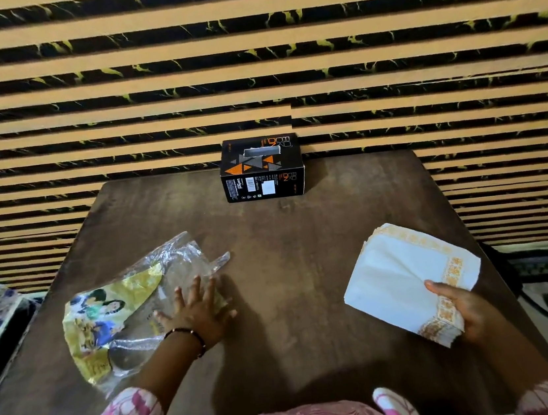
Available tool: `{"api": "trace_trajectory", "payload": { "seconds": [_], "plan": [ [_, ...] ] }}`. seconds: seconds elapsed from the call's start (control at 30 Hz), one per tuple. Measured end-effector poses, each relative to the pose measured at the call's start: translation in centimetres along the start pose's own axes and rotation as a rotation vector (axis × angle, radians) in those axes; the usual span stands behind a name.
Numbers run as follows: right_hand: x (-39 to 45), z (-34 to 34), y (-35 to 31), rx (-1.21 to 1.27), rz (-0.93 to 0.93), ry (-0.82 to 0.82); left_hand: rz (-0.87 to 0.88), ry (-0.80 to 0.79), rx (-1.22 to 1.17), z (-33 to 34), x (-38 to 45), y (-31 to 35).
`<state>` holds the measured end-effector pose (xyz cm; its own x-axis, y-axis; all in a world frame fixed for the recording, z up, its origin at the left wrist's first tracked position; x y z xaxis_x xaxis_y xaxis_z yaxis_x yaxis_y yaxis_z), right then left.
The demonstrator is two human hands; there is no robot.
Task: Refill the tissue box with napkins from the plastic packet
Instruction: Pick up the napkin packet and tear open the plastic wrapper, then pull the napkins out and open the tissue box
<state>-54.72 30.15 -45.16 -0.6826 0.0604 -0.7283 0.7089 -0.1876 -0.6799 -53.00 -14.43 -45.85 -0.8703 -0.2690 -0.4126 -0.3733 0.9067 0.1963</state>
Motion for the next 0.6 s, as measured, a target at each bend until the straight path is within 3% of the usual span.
{"api": "trace_trajectory", "payload": {
  "seconds": [0.1, 0.23, 0.37, 0.47, 0.57, 0.6],
  "plan": [
    [0.3, 0.1, 0.7, 0.059, 0.005, 0.037, -0.103, -0.023, -0.135, 1.5, 2.0, -2.3],
    [0.5, 0.2, 1.5, 0.115, 0.000, 0.076, -0.275, 0.071, -0.360, -0.1, 4.3, -3.3],
    [0.7, 0.2, 1.5, 0.100, -0.068, 0.118, -0.397, 0.129, -0.412, -1.4, 5.0, -4.3],
    [-0.2, -0.4, 0.1, -0.134, -0.187, 0.403, -0.383, 0.191, -0.353, -2.2, 4.4, -3.1],
    [-2.7, -0.5, -2.9, -0.676, -0.337, 0.974, -0.182, 0.320, -0.309, -4.7, 4.5, 0.5],
    [-3.9, 0.7, -4.4, -0.782, -0.469, 1.061, -0.111, 0.357, -0.304, -5.5, 4.8, 1.8]
  ]
}}
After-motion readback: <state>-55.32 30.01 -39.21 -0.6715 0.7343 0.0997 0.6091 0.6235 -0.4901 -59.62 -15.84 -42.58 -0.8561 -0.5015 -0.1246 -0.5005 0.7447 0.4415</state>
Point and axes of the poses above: each hand's wrist, its own x-axis towards the middle knuckle, its own z-axis out of the palm, y = z × x, the point moved 5 cm from there along x, towards the middle knuckle, and after that the axes turned 9 degrees about -x, right-handed, at the moved point
